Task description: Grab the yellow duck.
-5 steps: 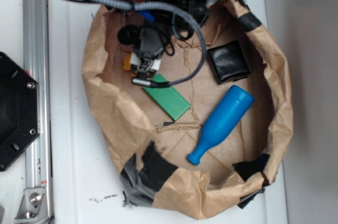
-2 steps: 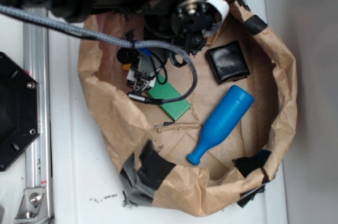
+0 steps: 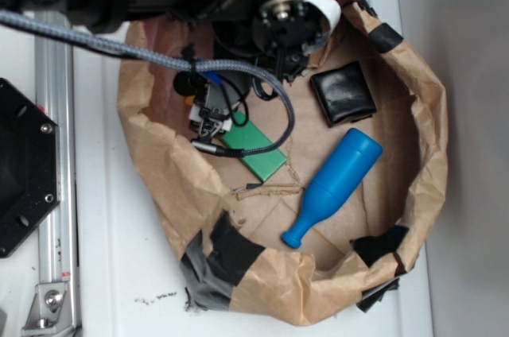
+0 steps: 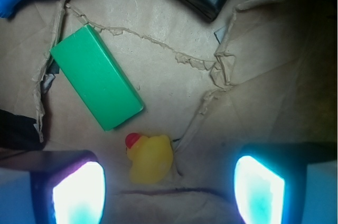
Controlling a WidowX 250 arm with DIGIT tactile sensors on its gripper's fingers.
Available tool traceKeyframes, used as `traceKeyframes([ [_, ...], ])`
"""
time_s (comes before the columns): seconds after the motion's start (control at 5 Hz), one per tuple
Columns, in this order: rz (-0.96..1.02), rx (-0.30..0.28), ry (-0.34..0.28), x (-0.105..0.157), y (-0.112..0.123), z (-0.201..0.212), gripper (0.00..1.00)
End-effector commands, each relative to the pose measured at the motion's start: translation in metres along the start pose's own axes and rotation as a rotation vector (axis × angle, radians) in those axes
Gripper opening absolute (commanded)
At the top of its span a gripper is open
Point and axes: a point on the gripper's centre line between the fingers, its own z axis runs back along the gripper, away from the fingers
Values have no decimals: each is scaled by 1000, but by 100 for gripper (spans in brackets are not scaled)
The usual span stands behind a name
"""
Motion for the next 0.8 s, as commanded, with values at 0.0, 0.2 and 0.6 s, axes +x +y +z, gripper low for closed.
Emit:
traceKeyframes([
  [0.0, -5, 30, -46, 2, 1, 10, 100],
  [0.2, -5, 30, -46, 2, 1, 10, 100],
  [0.6, -128, 10, -179, -32, 1, -2, 100],
])
